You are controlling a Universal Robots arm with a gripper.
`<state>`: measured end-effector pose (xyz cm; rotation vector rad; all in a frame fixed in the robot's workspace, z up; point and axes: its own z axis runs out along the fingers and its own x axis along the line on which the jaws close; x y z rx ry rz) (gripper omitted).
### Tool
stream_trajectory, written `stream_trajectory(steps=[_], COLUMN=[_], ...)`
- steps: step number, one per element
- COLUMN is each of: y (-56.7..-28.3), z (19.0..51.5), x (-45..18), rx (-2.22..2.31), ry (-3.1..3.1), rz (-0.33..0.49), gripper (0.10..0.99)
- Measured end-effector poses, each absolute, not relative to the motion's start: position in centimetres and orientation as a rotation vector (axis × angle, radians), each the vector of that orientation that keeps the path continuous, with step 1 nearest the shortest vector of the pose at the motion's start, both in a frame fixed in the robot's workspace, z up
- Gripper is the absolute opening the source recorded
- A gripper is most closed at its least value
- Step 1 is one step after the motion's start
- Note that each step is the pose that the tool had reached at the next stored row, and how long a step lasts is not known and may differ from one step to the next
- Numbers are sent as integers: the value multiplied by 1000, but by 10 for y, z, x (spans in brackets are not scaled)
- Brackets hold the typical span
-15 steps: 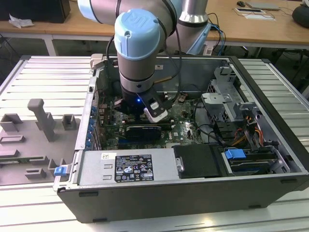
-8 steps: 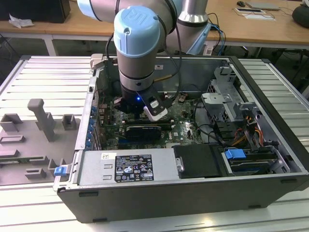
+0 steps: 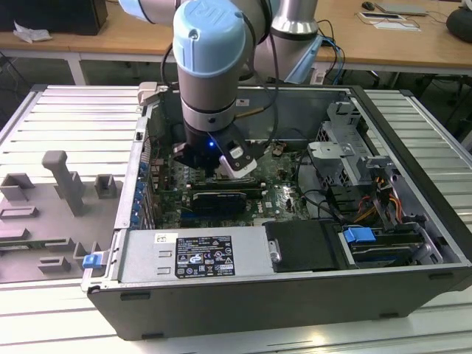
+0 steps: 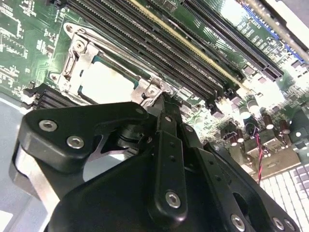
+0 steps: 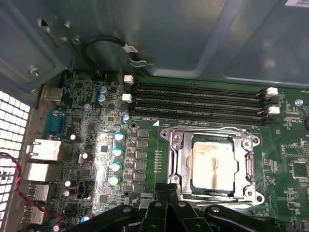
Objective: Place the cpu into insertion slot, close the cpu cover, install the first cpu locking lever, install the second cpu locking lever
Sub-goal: 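Install the second cpu locking lever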
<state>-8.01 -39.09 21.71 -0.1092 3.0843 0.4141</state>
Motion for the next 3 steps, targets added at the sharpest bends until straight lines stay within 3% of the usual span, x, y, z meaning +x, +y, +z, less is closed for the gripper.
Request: stream_trajectory(steps=[3], y=[-391], z=[220], x=[-80], rx=[-109], ry=[3084], rz=[415], gripper=[106])
